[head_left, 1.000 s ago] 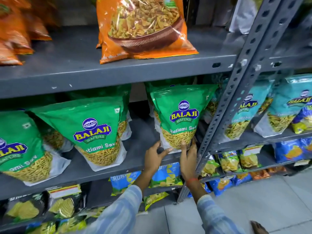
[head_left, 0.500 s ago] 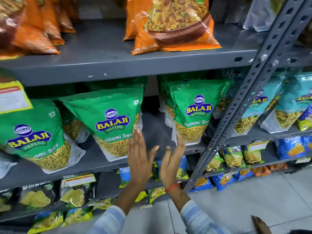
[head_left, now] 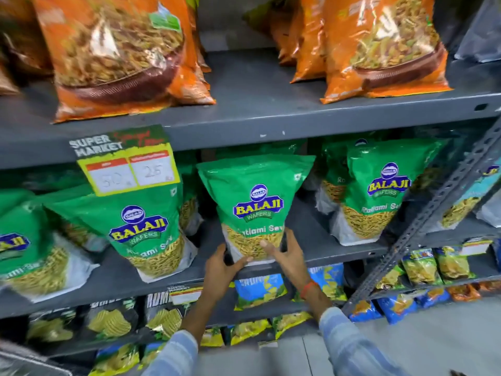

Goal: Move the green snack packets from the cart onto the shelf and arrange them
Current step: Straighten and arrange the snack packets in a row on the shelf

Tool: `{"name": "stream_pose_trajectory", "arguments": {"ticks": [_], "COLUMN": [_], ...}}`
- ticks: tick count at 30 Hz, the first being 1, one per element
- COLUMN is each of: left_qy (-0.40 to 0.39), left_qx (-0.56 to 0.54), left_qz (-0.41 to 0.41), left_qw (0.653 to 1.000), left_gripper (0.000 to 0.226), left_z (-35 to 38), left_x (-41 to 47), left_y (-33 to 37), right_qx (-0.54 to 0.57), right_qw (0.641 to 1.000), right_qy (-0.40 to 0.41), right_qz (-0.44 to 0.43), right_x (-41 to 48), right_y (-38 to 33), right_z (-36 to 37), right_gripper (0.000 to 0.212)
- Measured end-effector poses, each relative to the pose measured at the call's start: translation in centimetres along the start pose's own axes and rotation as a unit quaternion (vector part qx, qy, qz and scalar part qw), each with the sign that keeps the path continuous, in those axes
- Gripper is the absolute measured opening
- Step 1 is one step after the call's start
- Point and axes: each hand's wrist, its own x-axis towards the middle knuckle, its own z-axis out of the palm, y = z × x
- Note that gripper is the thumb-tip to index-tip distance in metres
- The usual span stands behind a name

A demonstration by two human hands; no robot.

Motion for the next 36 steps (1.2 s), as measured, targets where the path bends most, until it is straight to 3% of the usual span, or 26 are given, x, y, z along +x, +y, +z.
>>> {"name": "stream_pose_trajectory", "arguments": {"ticks": [8, 11, 21, 32, 34, 36], "left_qy": [-0.014, -0.015, -0.03, -0.02, -0.033, -0.016], "left_qx": [0.003, -0.005, -0.021, -0.016, -0.026, -0.03], "left_qz": [0.0, 0.001, -0.017, -0.018, -0.016, 0.007], "left_qw": [1.0, 1.0, 0.999, 0.999, 0.999, 0.999], "left_gripper": [0.066, 0.058, 0.07, 0.07, 0.073, 0.086], "left_z": [1.7, 1.6, 1.6, 2.1, 1.9, 1.2], "left_x": [0.3, 0.4, 0.2, -0.1, -0.4, -1.2], "left_y": [1.5, 1.7, 1.6, 2.5, 2.7, 3.1], "right_qx": [-0.043, -0.04, -0.048, -0.02, 0.006, 0.009], "right_qw": [0.998, 0.998, 0.999, 0.999, 0.999, 0.991], "right_qy": [-0.014, -0.023, -0.026, -0.035, 0.006, 0.116], "right_qz": [0.039, 0.033, 0.001, -0.01, -0.032, -0.067], "right_x": [0.2, 0.1, 0.0, -0.1, -0.7, -1.8], "right_y": [-0.2, -0.3, -0.4, -0.4, -0.4, -0.7], "right_z": [-1.9, -2.0, -2.6, -3.1, -2.5, -1.2], "right_gripper": [0.076, 0.071, 0.05, 0.06, 0.078, 0.084]}}
